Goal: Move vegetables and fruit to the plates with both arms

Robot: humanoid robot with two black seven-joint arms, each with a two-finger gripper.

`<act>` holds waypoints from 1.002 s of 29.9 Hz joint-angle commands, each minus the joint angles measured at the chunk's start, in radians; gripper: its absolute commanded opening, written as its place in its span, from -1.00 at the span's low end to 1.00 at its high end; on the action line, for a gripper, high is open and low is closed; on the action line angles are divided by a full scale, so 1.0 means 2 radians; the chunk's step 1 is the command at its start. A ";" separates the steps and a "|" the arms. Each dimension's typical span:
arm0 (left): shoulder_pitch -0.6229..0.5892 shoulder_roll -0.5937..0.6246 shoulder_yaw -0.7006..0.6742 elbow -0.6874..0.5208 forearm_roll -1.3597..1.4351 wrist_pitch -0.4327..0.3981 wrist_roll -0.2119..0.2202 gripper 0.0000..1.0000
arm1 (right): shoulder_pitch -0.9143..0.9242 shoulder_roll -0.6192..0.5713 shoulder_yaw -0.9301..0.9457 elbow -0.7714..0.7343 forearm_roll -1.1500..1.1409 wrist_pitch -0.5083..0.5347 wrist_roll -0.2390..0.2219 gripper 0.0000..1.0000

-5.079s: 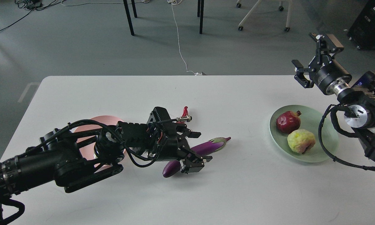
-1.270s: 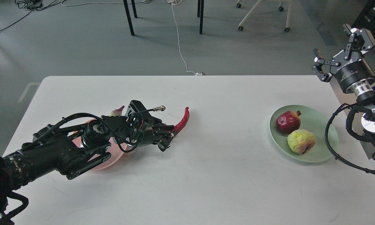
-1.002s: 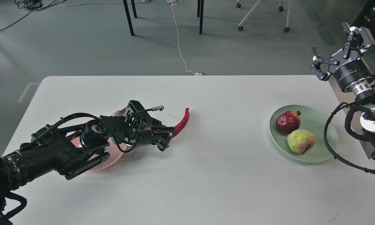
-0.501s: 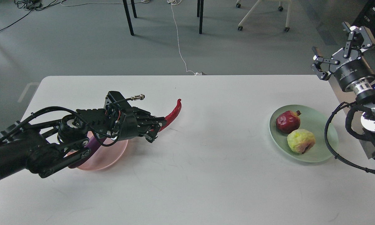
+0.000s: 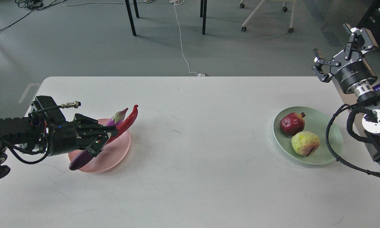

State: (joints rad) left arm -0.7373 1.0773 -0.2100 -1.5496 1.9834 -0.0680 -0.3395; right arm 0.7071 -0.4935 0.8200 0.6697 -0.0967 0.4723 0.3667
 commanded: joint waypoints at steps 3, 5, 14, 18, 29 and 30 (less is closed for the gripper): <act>0.005 0.041 0.004 0.000 -0.001 0.003 -0.004 -0.92 | 0.009 -0.005 -0.002 0.000 0.000 0.002 -0.001 0.99; 0.007 0.042 0.005 0.006 -0.004 0.003 -0.003 -0.92 | 0.009 -0.006 -0.001 0.000 0.000 0.002 -0.001 0.99; 0.034 0.047 0.005 0.023 -0.005 0.023 -0.004 -0.91 | 0.010 -0.013 -0.001 0.001 0.000 0.003 -0.001 0.99; 0.040 0.036 0.005 0.072 -0.006 0.030 -0.005 -0.91 | 0.010 -0.013 0.000 0.003 0.000 0.002 -0.001 0.99; 0.063 0.017 0.005 0.108 -0.006 0.049 -0.005 -0.55 | 0.011 -0.013 0.000 0.006 0.000 0.002 -0.001 0.99; 0.063 0.017 0.005 0.108 -0.006 0.049 -0.005 -0.51 | 0.011 -0.013 0.000 0.006 0.000 0.002 -0.001 0.99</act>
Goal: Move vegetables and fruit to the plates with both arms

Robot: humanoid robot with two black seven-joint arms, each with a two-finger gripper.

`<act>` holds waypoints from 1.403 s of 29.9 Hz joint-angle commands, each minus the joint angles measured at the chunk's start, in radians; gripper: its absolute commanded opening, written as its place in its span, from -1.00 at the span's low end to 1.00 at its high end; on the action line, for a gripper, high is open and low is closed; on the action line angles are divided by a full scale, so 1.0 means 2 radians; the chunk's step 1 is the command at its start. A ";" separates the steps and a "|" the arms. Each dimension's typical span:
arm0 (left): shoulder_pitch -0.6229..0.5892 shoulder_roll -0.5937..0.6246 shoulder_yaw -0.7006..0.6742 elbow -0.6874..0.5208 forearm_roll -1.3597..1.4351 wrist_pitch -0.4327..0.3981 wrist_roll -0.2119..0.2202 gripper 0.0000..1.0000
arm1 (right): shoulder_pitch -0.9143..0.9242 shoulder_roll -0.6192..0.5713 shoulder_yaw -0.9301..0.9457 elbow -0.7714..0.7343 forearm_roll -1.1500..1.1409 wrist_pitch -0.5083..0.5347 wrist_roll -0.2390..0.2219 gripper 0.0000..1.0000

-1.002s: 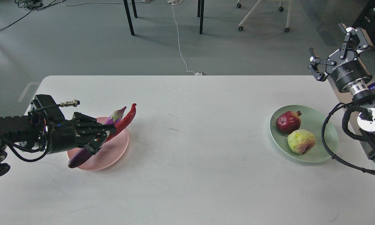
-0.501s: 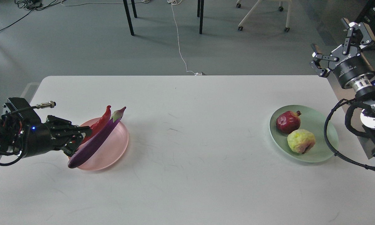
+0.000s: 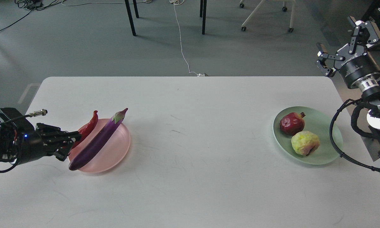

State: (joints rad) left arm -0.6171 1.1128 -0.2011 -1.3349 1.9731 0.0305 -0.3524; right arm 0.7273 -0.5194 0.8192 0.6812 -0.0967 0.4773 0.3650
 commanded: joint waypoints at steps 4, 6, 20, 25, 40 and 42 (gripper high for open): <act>0.003 -0.010 0.000 0.001 -0.015 0.000 0.002 -0.15 | 0.001 0.000 0.000 0.000 0.000 0.000 0.000 0.99; 0.003 -0.011 0.000 0.001 -0.044 0.000 0.003 0.18 | 0.001 0.000 -0.001 -0.001 0.000 0.000 0.000 0.99; -0.007 -0.036 -0.109 0.003 -0.499 0.000 0.004 0.96 | 0.025 0.006 0.034 -0.009 0.000 -0.023 0.001 0.99; -0.010 -0.088 -0.160 0.033 -0.652 -0.001 0.003 0.96 | 0.025 0.007 0.057 -0.009 0.000 -0.032 0.001 0.99; -0.010 -0.308 -0.327 0.190 -0.961 -0.051 0.008 0.96 | 0.023 0.069 0.064 -0.039 0.075 -0.032 -0.025 0.99; -0.009 -0.319 -0.337 0.203 -0.982 -0.073 0.010 0.96 | 0.020 0.079 0.063 -0.054 0.084 -0.031 -0.024 0.99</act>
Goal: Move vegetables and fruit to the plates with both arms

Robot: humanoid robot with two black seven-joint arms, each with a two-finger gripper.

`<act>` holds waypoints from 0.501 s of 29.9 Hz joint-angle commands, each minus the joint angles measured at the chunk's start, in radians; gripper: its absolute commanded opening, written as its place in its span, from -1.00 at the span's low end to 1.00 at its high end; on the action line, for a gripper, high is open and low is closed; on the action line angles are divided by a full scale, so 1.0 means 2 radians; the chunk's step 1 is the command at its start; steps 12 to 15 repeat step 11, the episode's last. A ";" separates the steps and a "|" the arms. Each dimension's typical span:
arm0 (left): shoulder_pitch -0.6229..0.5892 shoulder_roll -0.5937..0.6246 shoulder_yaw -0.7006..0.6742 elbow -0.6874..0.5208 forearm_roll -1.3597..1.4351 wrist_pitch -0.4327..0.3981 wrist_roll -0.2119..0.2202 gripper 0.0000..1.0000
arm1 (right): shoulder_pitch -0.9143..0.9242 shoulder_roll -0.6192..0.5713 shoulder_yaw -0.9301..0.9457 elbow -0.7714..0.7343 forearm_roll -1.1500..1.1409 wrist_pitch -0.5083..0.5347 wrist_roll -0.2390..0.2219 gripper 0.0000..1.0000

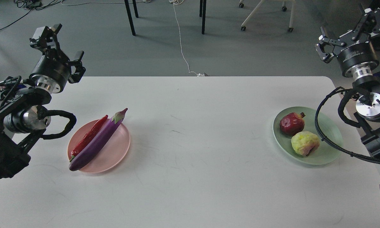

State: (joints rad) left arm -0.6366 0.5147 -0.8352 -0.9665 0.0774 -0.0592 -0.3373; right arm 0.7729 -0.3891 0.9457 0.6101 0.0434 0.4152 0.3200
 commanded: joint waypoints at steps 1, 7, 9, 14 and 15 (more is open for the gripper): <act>0.001 -0.025 -0.021 0.025 -0.041 -0.036 0.002 0.97 | -0.004 0.017 0.000 -0.020 0.014 0.000 0.001 0.99; 0.002 -0.046 -0.024 0.067 -0.110 -0.092 0.002 0.96 | -0.010 0.020 -0.005 -0.023 0.014 0.008 0.004 0.99; 0.005 -0.048 -0.024 0.067 -0.125 -0.095 0.002 0.97 | -0.010 0.020 -0.006 -0.024 0.013 0.007 0.005 0.99; 0.007 -0.047 -0.023 0.067 -0.125 -0.095 0.001 0.97 | -0.011 0.019 -0.007 -0.024 0.013 0.009 0.005 0.99; 0.007 -0.047 -0.023 0.067 -0.125 -0.095 0.001 0.97 | -0.011 0.019 -0.007 -0.024 0.013 0.009 0.005 0.99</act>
